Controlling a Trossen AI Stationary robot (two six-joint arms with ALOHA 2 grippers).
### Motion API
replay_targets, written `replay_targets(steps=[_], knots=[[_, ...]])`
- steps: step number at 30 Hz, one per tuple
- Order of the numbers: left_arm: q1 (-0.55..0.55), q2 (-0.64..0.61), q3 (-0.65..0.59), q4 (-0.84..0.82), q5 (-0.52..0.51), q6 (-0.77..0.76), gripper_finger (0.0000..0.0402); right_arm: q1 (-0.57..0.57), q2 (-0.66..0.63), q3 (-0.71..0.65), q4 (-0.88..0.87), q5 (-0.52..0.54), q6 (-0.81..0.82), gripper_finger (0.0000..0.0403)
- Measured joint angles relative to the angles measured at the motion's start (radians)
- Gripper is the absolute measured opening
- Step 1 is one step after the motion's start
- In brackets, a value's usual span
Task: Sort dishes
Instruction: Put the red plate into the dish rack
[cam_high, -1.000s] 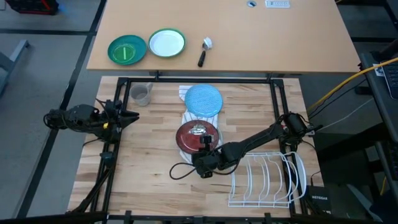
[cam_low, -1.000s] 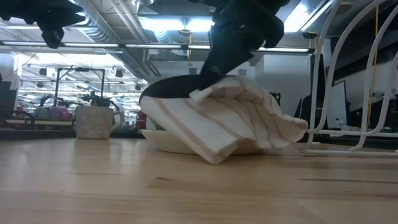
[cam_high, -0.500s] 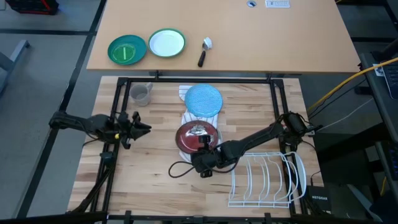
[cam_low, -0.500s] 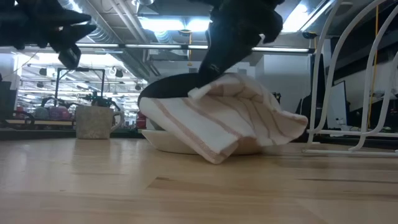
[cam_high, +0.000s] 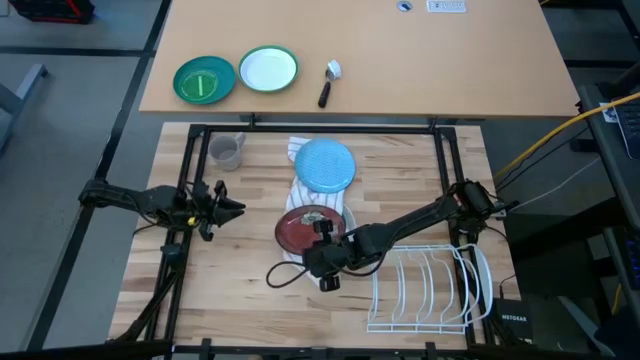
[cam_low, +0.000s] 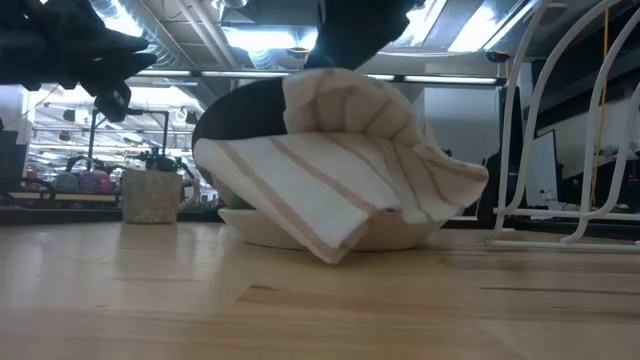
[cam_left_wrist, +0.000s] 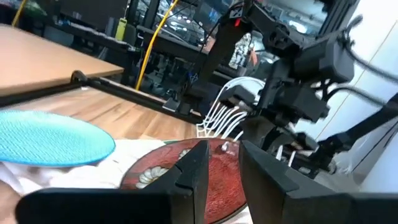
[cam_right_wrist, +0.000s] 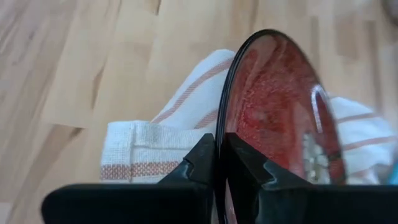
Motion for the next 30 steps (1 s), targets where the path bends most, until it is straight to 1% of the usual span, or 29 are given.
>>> replay_targets(steps=[2, 5, 8, 13, 16, 19, 22, 26, 30], knots=[[0.0, 0.0, 0.0, 0.006, 0.0, 0.031, 0.0081, 0.0, 0.0, 0.0, 0.0, 0.045, -0.012, 0.0034], [0.0, 0.0, 0.0, 0.029, 0.021, 0.069, 0.0081, -0.003, 0.0, 0.0, -0.003, 0.059, -0.022, 0.0034], [-0.001, 0.0, 0.0, 0.05, 0.065, 0.098, 0.0081, -0.005, 0.0, 0.0, -0.001, 0.057, -0.038, 0.0034], [-0.002, 0.013, 0.0, 0.083, 0.171, 0.124, 0.0081, -0.005, 0.0, 0.0, 0.0, 0.06, -0.043, 0.0034], [-0.002, 0.046, 0.0, 0.093, 0.179, 0.124, 0.0081, -0.005, 0.0, 0.0, 0.0, 0.061, -0.044, 0.0034], [-0.002, 0.1, 0.0, 0.161, 0.179, 0.125, 0.0083, -0.005, 0.0, 0.0, 0.0, 0.061, -0.045, 0.0034], [-0.002, 0.168, 0.0, 0.259, 0.179, 0.142, 0.0098, -0.006, 0.0, 0.0, 0.0, 0.059, -0.045, 0.0034], [-0.002, 0.266, 0.0, 0.39, 0.179, 0.145, 0.0132, -0.006, 0.0, 0.0, 0.0, 0.052, -0.045, 0.0034], [-0.002, 0.367, 0.008, 0.439, 0.179, 0.151, 0.017, -0.006, 0.0, 0.0, 0.0, 0.051, -0.045, 0.0034]])
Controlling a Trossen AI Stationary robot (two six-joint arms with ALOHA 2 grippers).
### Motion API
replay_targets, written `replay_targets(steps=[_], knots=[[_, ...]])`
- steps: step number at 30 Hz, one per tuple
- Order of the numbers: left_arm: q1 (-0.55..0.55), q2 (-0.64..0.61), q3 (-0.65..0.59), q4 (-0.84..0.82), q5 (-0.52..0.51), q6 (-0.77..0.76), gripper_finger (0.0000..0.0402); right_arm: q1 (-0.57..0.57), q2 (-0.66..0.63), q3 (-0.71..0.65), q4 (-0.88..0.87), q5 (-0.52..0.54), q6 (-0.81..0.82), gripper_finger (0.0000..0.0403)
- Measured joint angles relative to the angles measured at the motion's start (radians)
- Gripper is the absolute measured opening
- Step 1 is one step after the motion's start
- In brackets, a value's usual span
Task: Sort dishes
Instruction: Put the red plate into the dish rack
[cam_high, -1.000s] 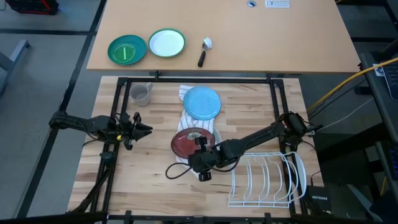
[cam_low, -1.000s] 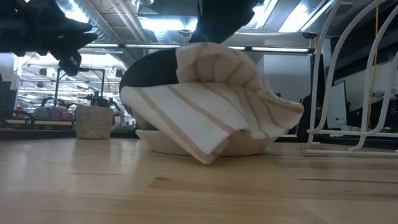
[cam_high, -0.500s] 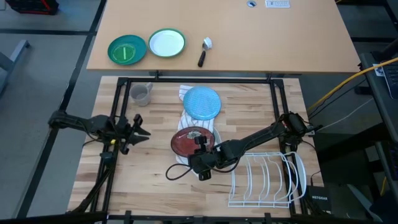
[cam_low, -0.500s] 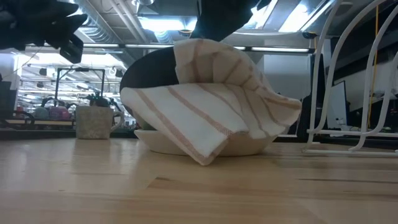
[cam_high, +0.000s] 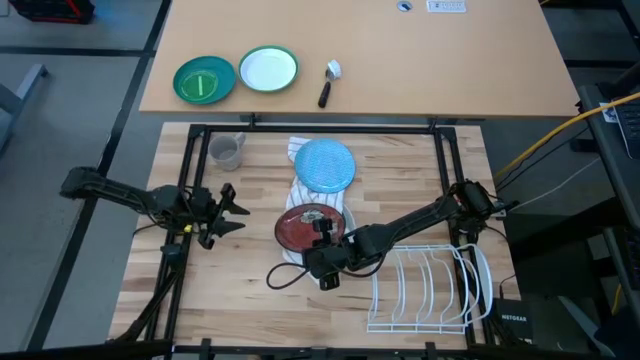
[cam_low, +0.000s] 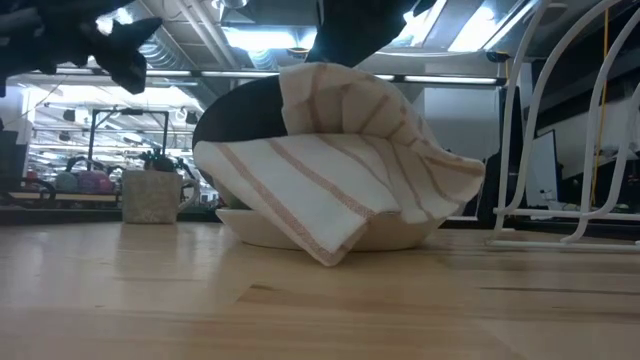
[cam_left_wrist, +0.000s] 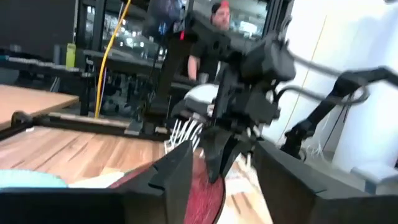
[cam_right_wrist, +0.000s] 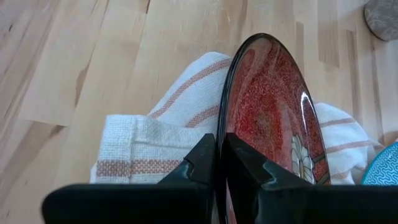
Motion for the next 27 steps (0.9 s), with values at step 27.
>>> replay_targets(steps=[27], knots=[[-0.073, 0.846, 0.361, 0.055, -0.013, 0.494, 0.0201, 0.0, 0.0, 0.0, 0.027, -0.009, 0.003, 0.0034]])
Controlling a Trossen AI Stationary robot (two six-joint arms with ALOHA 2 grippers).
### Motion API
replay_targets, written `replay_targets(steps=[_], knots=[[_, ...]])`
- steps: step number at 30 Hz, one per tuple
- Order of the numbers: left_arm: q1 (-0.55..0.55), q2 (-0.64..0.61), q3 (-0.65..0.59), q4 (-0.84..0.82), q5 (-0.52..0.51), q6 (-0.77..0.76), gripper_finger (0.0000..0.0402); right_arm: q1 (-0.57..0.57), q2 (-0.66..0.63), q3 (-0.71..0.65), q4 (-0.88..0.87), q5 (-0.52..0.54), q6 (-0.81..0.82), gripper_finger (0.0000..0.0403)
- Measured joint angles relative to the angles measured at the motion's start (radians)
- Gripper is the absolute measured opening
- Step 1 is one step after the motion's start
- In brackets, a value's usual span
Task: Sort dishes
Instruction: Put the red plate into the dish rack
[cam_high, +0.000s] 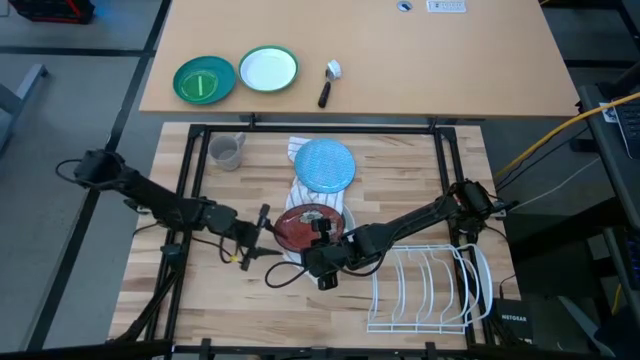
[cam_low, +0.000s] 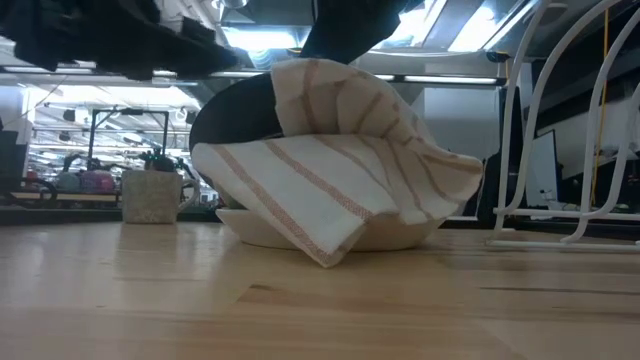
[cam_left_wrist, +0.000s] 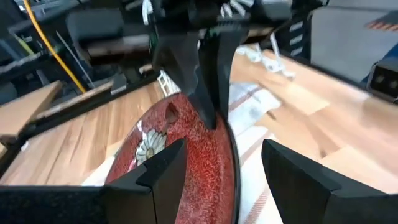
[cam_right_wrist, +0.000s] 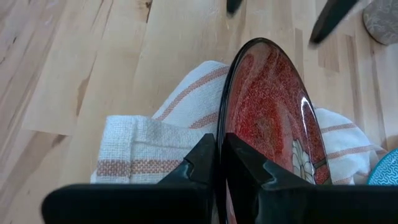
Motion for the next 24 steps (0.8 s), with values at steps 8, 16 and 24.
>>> replay_targets(steps=[8, 16, 24], knots=[[0.012, 0.162, 0.053, -0.004, -0.006, -0.004, 0.0201, 0.0, 0.0, 0.0, 0.0, 0.0, 0.0, 0.0034], [0.027, 0.249, 0.078, -0.004, -0.151, 0.072, 0.0184, 0.0, 0.0, 0.0, 0.011, 0.0, 0.001, 0.0034], [0.034, 0.257, 0.084, -0.009, -0.155, 0.079, 0.0094, 0.0, 0.0, 0.0, 0.022, -0.001, 0.002, 0.0034]])
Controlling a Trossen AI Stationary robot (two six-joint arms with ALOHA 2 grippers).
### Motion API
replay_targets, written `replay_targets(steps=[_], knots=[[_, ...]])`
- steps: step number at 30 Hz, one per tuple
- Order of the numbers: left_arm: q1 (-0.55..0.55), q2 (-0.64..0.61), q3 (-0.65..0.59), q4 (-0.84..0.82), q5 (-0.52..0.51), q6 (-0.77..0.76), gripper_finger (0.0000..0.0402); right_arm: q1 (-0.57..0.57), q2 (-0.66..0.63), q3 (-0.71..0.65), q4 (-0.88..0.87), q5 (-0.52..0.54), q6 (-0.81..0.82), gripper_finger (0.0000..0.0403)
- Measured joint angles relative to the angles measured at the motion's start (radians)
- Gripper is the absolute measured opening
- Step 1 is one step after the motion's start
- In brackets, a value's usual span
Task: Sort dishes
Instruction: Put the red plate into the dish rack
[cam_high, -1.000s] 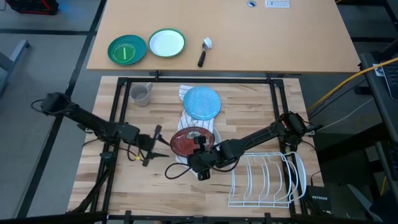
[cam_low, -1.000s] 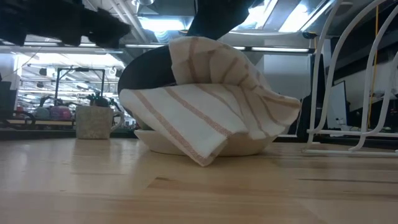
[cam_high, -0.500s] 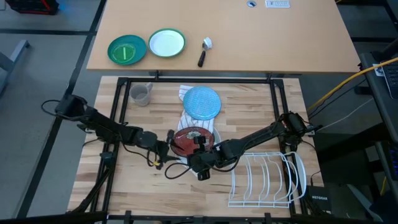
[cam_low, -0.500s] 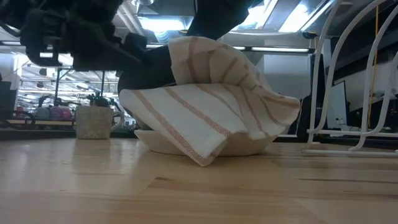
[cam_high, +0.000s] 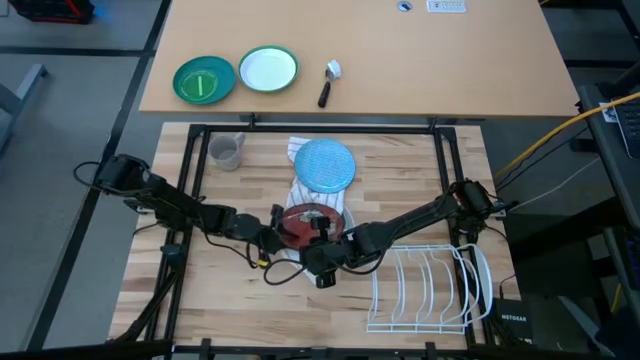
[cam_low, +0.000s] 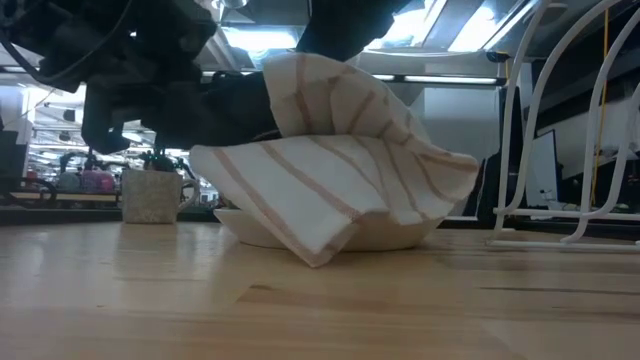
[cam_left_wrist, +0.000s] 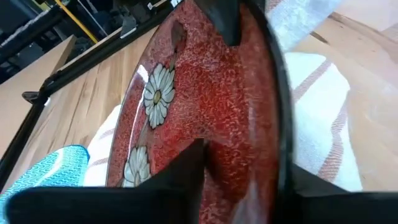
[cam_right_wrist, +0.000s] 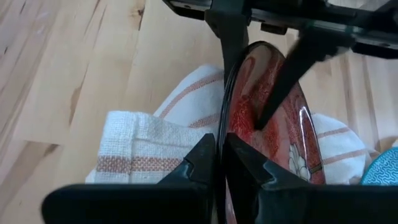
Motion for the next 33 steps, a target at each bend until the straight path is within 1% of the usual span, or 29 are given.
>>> replay_targets(steps=[4, 7, 9, 17, 21, 24, 27, 33], knots=[[-0.001, -0.001, 0.0, 0.003, -0.016, 0.035, 0.004, -0.001, -0.003, 0.0, -0.01, 0.003, 0.006, 0.0035], [-0.003, -0.002, 0.0, 0.006, -0.015, 0.056, 0.0039, -0.001, -0.005, 0.001, -0.014, 0.003, 0.001, 0.0042], [-0.01, -0.002, 0.0, 0.006, -0.017, 0.062, 0.0039, 0.0, -0.004, 0.001, -0.015, 0.001, -0.005, 0.0054], [-0.024, -0.004, 0.002, 0.025, -0.03, 0.056, 0.0035, -0.001, -0.003, 0.002, -0.014, -0.009, -0.005, 0.0135], [-0.026, -0.005, 0.002, 0.061, -0.035, 0.031, 0.0031, -0.003, -0.001, 0.028, -0.042, -0.008, -0.009, 0.0162], [-0.027, -0.009, 0.009, 0.072, -0.032, -0.011, 0.0031, -0.006, 0.001, 0.078, -0.08, -0.01, -0.048, 0.0167], [-0.027, -0.009, 0.02, 0.073, -0.032, -0.055, 0.0031, -0.006, 0.002, 0.15, -0.142, 0.006, -0.111, 0.0163], [-0.026, -0.009, 0.064, 0.063, -0.055, -0.132, 0.0031, -0.005, 0.001, 0.3, -0.251, 0.072, -0.23, 0.0152]])
